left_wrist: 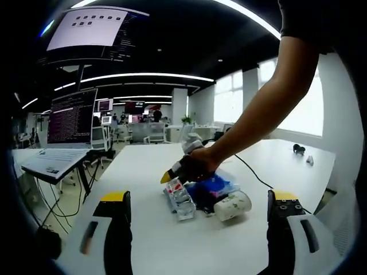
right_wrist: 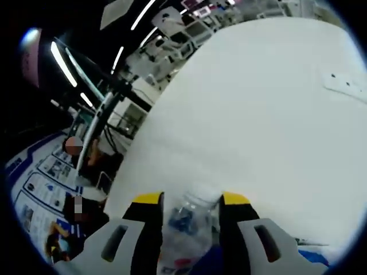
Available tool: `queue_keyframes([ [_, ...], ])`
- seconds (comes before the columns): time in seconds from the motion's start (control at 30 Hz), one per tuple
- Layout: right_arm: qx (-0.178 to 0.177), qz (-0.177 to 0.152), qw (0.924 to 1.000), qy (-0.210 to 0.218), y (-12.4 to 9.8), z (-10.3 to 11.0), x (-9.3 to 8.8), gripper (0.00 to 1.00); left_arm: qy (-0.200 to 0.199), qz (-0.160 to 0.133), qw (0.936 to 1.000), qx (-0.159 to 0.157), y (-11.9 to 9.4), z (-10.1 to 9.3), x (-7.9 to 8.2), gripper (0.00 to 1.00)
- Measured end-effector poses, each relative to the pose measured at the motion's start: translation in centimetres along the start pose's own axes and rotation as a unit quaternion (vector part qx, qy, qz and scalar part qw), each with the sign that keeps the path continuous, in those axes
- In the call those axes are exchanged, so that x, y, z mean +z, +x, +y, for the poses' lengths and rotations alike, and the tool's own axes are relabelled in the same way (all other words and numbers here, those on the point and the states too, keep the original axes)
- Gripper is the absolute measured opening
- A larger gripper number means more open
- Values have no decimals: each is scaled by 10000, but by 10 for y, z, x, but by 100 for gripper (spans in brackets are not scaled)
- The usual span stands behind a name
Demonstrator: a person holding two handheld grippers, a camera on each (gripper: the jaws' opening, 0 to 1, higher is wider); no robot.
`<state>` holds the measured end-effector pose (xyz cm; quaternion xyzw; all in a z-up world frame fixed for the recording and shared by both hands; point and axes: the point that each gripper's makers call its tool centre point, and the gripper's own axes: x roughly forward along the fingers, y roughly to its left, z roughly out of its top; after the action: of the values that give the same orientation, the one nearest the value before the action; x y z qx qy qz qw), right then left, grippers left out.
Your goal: Arrange the tabletop items into an orderly group along one side of the table until the central work area is clear of visible clutter.
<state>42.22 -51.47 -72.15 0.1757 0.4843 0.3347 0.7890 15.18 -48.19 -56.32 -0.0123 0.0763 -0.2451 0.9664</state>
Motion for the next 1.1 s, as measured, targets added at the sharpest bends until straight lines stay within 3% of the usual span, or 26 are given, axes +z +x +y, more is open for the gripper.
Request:
queue_keyframes([
  [0.3, -86, -5, 9999, 130, -1, 1, -3, 32, -84, -57, 9999, 56, -2, 2, 2, 100],
  [0.83, -48, -22, 9965, 839, 0, -11, 4, 24, -42, -34, 10000, 57, -3, 1, 1, 100],
  [1.1, 19, -22, 9960, 890, 0, -6, 4, 21, -33, -23, 10000, 56, -2, 2, 0, 100],
])
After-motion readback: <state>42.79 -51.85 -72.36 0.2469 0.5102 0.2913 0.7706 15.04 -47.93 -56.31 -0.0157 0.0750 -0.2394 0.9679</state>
